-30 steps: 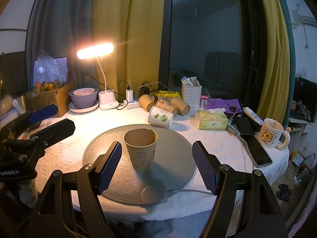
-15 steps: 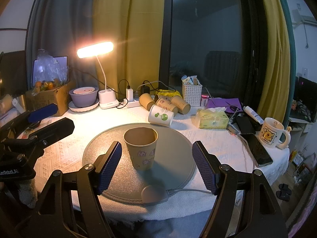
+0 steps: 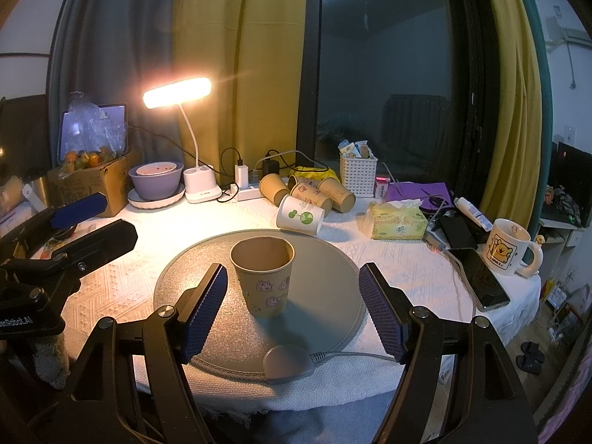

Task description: Flip cup upright

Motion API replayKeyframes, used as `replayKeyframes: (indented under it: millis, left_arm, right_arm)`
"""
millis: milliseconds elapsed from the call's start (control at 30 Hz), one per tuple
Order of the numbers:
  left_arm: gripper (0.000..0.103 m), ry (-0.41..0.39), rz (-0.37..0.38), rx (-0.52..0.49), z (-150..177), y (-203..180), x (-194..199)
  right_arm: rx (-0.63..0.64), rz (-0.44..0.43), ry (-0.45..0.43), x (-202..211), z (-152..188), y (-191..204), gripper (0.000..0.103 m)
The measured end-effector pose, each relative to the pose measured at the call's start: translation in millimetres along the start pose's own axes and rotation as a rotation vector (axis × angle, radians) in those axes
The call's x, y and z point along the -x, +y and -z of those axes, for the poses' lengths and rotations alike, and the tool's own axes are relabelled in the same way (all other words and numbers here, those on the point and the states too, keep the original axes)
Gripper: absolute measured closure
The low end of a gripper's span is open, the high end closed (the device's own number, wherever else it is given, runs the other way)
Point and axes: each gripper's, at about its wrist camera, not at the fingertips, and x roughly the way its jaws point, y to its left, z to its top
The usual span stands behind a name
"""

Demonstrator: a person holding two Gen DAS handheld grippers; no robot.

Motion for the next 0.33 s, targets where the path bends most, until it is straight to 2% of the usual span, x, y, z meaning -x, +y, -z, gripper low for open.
replayKeyframes:
  millis: [333]
  left_arm:
    - [0.012,-0.033,0.006,-0.012,3.5,-4.8,4.4]
  right_arm:
    - [0.0,0.001,0.001,-0.2,-0.2,0.1,0.026]
